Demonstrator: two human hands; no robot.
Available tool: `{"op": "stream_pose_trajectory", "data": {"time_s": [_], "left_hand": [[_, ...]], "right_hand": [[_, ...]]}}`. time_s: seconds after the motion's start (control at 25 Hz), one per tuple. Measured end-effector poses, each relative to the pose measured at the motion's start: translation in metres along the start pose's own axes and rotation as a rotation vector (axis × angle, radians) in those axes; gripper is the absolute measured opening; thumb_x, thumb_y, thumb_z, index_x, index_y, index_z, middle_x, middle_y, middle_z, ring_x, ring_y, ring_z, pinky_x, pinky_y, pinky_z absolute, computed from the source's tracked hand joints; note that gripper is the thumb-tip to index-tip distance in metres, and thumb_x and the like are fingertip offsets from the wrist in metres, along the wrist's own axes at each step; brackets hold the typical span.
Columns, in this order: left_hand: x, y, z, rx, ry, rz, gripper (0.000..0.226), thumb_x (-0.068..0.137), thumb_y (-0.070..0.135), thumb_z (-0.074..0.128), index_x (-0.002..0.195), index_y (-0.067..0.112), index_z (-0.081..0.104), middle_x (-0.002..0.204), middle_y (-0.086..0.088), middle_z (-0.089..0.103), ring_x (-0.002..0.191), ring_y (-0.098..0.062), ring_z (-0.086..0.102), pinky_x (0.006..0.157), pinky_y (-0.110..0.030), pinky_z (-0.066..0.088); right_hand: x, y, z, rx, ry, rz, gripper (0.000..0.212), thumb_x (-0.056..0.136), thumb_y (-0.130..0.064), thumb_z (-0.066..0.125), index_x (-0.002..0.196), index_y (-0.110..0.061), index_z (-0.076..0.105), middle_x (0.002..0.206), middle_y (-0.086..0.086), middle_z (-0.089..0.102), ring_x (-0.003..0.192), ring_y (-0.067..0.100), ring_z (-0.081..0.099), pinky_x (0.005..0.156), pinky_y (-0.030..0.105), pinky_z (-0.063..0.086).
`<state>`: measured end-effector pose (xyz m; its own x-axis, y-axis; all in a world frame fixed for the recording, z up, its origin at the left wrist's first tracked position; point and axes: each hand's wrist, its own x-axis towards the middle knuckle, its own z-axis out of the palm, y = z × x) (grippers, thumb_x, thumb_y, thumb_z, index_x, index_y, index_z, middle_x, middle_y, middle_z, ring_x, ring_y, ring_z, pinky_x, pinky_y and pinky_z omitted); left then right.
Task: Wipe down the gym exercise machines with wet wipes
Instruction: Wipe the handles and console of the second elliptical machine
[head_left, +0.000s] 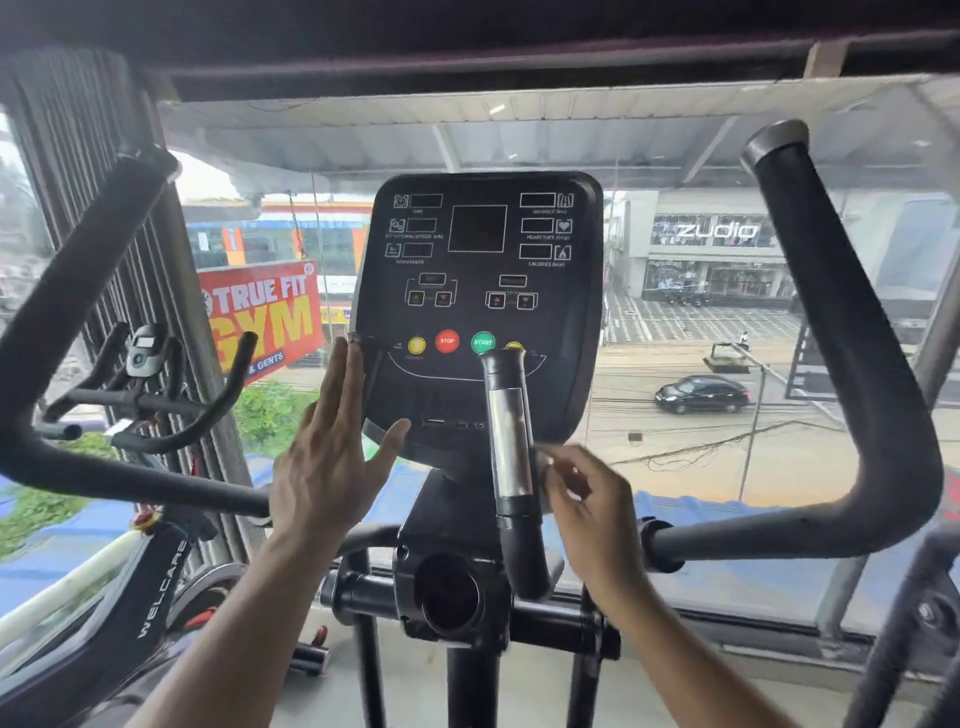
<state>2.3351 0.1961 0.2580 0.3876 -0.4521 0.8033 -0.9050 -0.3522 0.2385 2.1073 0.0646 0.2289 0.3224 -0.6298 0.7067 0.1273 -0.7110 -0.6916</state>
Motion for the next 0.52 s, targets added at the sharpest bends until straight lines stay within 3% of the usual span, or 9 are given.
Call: {"op": "stream_pose_trajectory", "data": {"time_s": [0.08,0.24,0.32,0.4,0.52], "left_hand": [[0.003,-0.001,0.001,0.006,0.008,0.004,0.095,0.097,0.064,0.052,0.167,0.034,-0.006,0.173,0.022,-0.009,0.136,-0.036,0.055,0.063,-0.048,0.062],[0.003,0.001,-0.001,0.002,-0.003,-0.003,0.094,0.098,0.063,0.052,0.167,0.034,-0.005,0.172,0.023,-0.009,0.139,-0.036,0.054,0.063,-0.046,0.061],[0.003,0.000,-0.002,0.005,0.000,0.008,0.094,0.098,0.062,0.053,0.167,0.034,-0.004,0.172,0.024,-0.010,0.137,-0.036,0.055,0.061,-0.044,0.060],[0.004,0.000,-0.003,0.005,-0.001,0.005,0.094,0.098,0.062,0.053,0.167,0.035,-0.005,0.172,0.023,-0.009,0.135,-0.037,0.056,0.062,-0.045,0.060],[0.003,0.000,-0.002,0.017,0.005,0.004,0.093,0.099,0.063,0.051,0.167,0.032,-0.003,0.173,0.021,-0.006,0.131,-0.038,0.058,0.064,-0.047,0.061]], "right_hand": [[-0.017,-0.005,0.000,-0.010,0.045,-0.075,0.031,0.093,0.005,0.061,0.105,-0.020,0.076,0.093,-0.003,0.070,0.088,0.015,0.069,0.075,0.030,0.056],[0.025,-0.023,0.002,-0.169,0.100,-0.396,0.024,0.092,0.003,0.065,0.112,-0.007,0.074,0.106,0.002,0.066,0.098,0.013,0.066,0.084,0.024,0.052],[0.050,-0.026,0.005,-0.085,0.098,-0.300,0.026,0.094,-0.007,0.067,0.120,-0.012,0.069,0.108,0.001,0.071,0.095,0.012,0.070,0.082,0.030,0.058],[0.058,-0.024,0.004,-0.056,0.097,-0.182,0.023,0.093,-0.013,0.066,0.116,-0.014,0.071,0.101,-0.003,0.074,0.092,0.007,0.071,0.080,0.038,0.060],[0.035,-0.021,-0.005,-0.136,-0.013,-0.291,0.022,0.094,-0.004,0.064,0.113,-0.007,0.074,0.102,0.001,0.069,0.094,0.010,0.068,0.078,0.036,0.060]]}}
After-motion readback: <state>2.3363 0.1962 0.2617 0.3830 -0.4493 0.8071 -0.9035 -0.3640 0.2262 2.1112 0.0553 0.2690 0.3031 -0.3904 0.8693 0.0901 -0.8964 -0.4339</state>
